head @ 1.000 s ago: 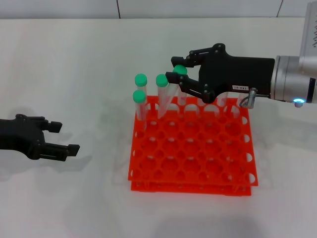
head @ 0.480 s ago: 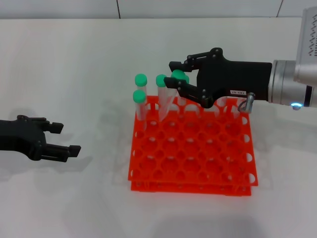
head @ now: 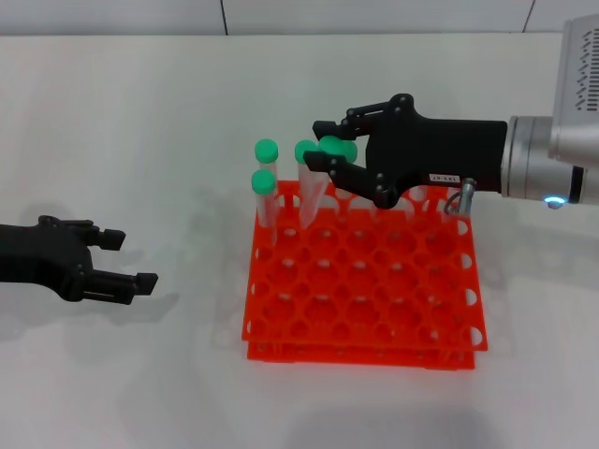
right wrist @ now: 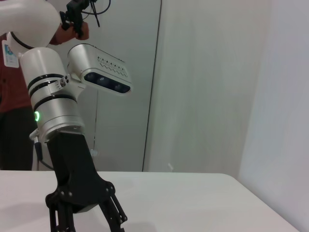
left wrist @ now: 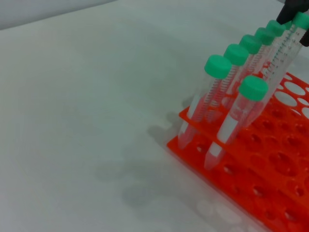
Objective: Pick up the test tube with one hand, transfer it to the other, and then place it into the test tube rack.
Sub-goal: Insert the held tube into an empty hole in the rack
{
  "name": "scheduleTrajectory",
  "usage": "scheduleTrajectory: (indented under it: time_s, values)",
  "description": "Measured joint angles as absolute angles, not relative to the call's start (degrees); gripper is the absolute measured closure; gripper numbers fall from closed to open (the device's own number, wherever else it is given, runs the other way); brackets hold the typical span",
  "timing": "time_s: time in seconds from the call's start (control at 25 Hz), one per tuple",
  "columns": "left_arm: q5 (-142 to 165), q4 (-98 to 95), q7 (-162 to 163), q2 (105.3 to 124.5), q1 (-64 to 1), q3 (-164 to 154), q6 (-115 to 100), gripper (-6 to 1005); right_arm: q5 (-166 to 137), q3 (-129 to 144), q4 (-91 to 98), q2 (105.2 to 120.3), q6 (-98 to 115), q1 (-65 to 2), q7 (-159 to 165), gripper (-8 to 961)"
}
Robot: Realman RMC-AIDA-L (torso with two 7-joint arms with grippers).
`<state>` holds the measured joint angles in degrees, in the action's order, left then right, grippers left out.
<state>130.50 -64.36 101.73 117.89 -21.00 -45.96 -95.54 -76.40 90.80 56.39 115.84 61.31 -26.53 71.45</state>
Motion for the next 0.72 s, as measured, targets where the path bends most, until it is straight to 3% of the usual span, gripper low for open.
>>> scheduleTrajectory:
  time_s: [0.72]
  values:
    - [129.8,-64.3,101.4,118.03,-21.0,-45.3,-95.4,117,-76.5,90.9,57.0,115.84,61.5,-27.0,72.1,679]
